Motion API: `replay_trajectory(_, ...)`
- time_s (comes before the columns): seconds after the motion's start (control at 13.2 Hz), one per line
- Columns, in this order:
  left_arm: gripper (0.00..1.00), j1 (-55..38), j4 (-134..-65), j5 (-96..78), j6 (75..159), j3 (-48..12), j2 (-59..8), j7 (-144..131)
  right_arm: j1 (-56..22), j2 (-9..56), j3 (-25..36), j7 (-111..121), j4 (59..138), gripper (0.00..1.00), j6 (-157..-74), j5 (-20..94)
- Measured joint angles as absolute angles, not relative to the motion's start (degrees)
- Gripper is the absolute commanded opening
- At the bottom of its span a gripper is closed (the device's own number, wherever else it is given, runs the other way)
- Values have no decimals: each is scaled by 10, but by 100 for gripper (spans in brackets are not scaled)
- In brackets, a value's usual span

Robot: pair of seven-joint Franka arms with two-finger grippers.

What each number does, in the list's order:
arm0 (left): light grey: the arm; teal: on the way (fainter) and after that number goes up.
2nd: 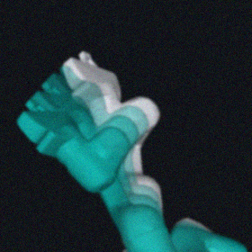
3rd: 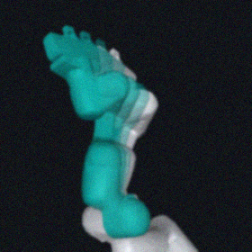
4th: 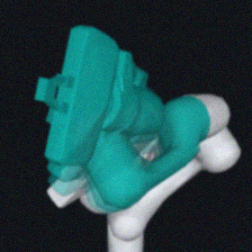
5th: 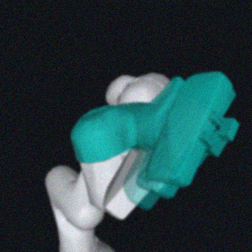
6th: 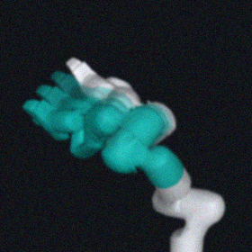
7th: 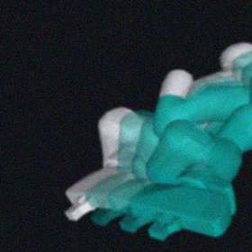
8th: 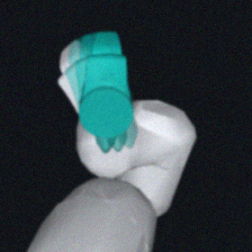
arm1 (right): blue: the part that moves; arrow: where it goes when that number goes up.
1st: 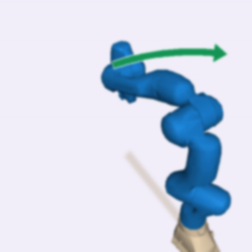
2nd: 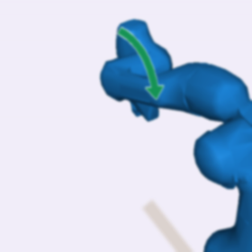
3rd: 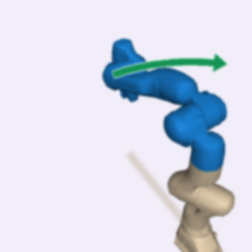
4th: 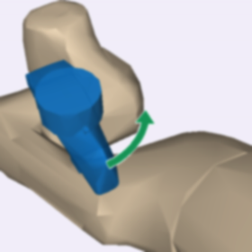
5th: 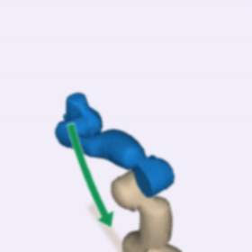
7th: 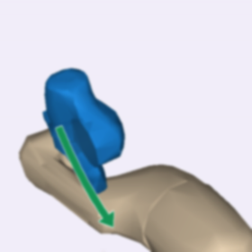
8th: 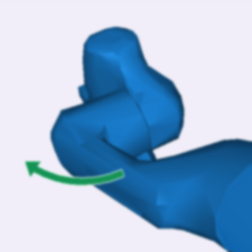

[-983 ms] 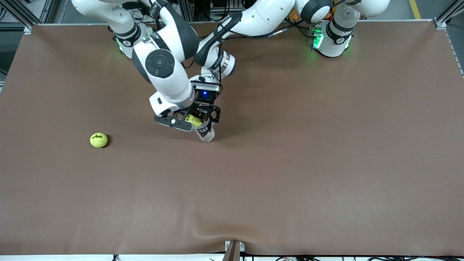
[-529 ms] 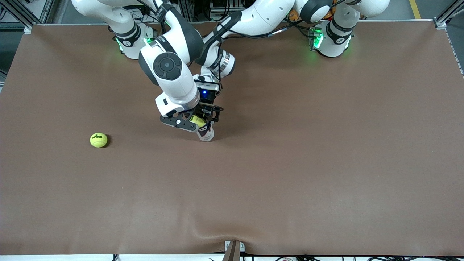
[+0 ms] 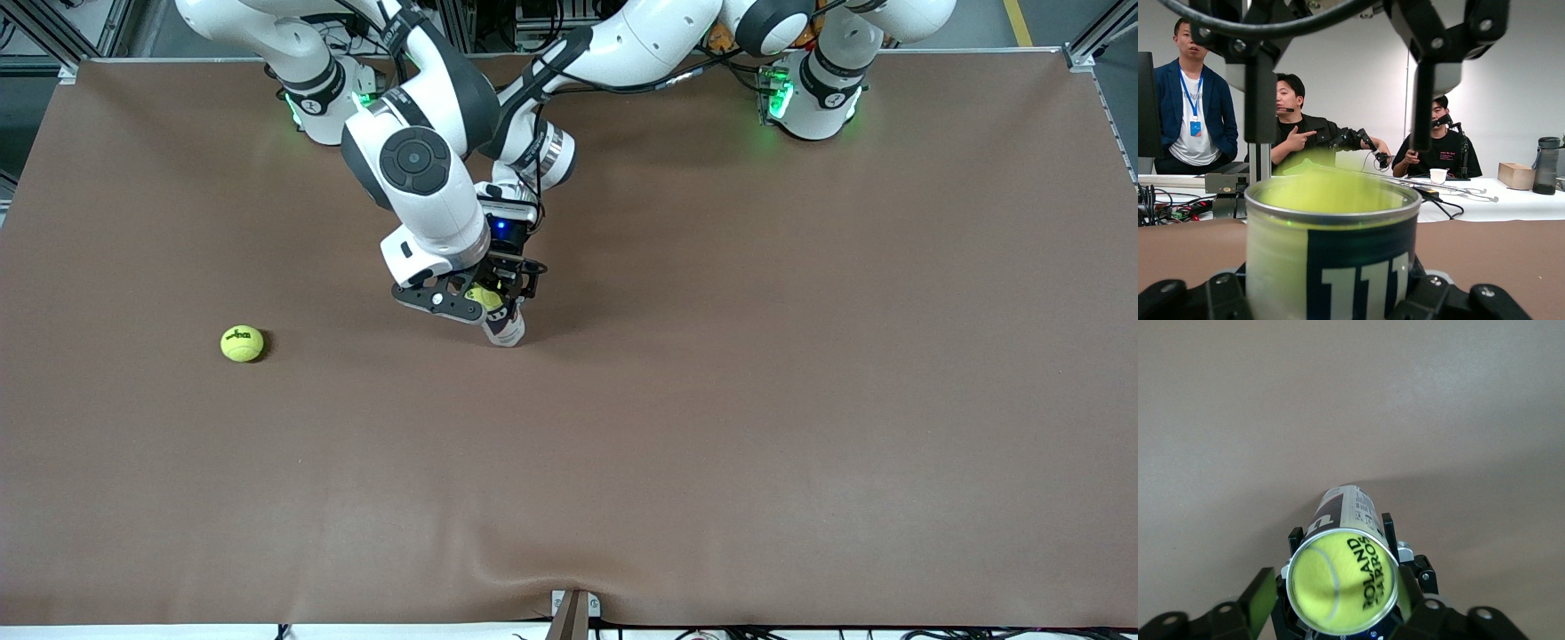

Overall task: Insert tennis ball vertically with right arm
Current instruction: 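Open the right gripper to drop the ball into the can, then move the right gripper to the Wilson ball on the table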

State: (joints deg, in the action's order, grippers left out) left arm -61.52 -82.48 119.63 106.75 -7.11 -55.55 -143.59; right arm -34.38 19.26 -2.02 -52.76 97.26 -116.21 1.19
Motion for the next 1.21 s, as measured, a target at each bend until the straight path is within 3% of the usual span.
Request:
replay_trajectory(0.6,79,-616,-824,1195,1067,-72,-556,-1436,-326,185,-6,-494,972,100,-1139,-28)
replay_trajectory(1.21,78,-616,-821,1190,1067,-72,-556,-1436,-153,143,0,-197,1010,100,-1082,-34)
